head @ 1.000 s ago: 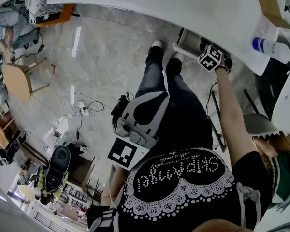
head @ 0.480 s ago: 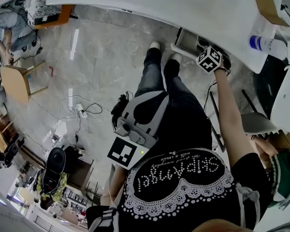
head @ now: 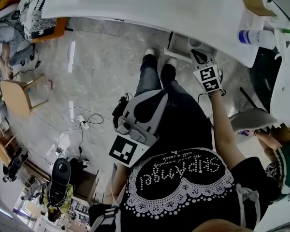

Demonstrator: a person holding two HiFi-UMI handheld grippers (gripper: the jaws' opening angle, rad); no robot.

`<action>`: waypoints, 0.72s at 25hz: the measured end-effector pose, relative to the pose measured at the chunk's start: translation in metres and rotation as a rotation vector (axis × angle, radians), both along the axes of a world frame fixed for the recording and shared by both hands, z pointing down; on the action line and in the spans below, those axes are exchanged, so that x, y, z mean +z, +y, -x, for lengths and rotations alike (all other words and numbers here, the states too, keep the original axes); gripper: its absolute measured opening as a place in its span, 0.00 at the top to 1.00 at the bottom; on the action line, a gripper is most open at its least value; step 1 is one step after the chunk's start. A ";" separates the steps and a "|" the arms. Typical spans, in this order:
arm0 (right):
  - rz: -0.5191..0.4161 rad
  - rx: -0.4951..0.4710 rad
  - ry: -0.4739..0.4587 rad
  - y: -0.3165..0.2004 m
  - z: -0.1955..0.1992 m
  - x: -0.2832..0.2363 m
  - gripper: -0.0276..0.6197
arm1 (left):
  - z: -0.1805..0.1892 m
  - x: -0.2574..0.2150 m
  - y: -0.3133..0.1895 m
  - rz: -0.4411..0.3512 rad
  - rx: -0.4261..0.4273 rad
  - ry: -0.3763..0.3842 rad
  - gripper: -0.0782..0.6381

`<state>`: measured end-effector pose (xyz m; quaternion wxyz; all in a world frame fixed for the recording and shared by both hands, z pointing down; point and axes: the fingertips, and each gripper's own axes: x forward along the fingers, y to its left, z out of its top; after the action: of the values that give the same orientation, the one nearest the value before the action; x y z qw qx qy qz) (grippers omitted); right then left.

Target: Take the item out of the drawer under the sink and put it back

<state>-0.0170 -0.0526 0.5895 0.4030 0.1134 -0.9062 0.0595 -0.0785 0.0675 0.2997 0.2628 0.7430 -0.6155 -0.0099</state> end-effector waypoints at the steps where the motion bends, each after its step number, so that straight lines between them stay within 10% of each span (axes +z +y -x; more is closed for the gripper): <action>1: 0.005 0.027 -0.033 0.002 -0.001 -0.010 0.93 | 0.000 -0.001 -0.001 -0.008 0.002 0.001 0.88; 18: -0.136 0.262 -0.293 -0.006 -0.047 -0.152 0.93 | 0.019 -0.034 -0.045 -0.191 0.059 -0.012 0.88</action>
<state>0.0300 -0.0587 0.4372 0.2470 0.2475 -0.9346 0.0658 -0.0979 0.0230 0.2654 0.1871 0.7825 -0.5912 -0.0564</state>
